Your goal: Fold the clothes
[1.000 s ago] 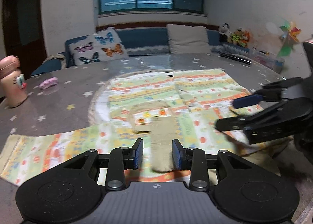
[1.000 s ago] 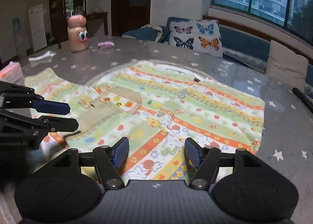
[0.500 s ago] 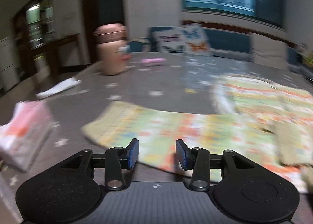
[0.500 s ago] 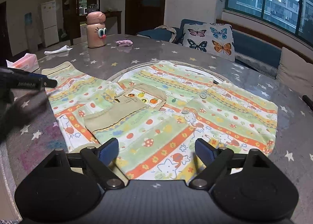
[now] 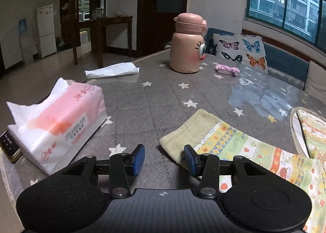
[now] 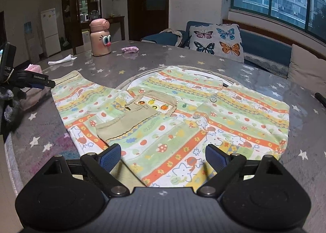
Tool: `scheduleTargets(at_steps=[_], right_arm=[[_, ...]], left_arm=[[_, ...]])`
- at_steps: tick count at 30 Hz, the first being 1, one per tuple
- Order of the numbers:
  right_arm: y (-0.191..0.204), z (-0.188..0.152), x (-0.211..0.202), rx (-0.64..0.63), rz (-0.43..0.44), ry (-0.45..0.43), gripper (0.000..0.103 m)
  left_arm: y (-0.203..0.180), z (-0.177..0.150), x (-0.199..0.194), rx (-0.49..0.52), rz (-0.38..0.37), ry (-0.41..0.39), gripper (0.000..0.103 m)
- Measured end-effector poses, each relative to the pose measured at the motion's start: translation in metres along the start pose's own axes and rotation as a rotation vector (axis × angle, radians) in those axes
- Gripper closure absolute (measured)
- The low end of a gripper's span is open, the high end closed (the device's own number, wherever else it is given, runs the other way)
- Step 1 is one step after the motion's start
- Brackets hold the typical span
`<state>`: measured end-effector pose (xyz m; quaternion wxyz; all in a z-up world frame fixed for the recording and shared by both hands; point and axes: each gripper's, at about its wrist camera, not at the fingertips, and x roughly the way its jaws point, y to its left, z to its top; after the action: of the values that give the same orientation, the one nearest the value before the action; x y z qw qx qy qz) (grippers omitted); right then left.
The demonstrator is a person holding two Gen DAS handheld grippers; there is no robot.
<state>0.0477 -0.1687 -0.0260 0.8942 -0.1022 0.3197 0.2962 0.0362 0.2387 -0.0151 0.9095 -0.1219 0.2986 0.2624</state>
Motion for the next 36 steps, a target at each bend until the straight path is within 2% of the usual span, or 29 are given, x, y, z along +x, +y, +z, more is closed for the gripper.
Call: scheduleTargets(at_steps=[8,10,12,15,19,22,26,36], right_arm=[[0.000,-0.005,-0.007,0.019,-0.007,-0.003,0.011],[-0.001,-0.006,-0.008,0.027,-0.014,-0.003,0.011],[-0.003,-0.007,-0.010,0.037,-0.019,-0.006,0.011],[-0.004,-0.008,-0.014,0.050,-0.025,-0.014,0.011],[-0.007,-0.010,-0.019,0.060,-0.035,-0.022,0.011],[-0.009,-0.012,-0.022,0.075,-0.041,-0.028,0.011],[-0.015,-0.014,-0.027,0.097,-0.047,-0.039,0.011],[-0.036,-0.027,-0.045,0.158,-0.079,-0.077,0.011]], left_arm=[[0.008,0.004,0.001,-0.074,-0.048,0.003,0.061],[0.005,0.004,0.004,-0.051,-0.039,-0.003,0.069],[0.004,0.005,0.006,-0.037,-0.040,-0.006,0.087],[0.006,0.008,0.007,-0.048,-0.061,-0.007,0.096],[0.003,0.013,-0.005,-0.075,-0.091,-0.031,0.098],[-0.010,0.021,-0.027,-0.077,-0.165,-0.069,0.098],[-0.042,0.030,-0.066,-0.047,-0.307,-0.119,0.098],[-0.162,0.018,-0.141,0.107,-0.673,-0.142,0.098]])
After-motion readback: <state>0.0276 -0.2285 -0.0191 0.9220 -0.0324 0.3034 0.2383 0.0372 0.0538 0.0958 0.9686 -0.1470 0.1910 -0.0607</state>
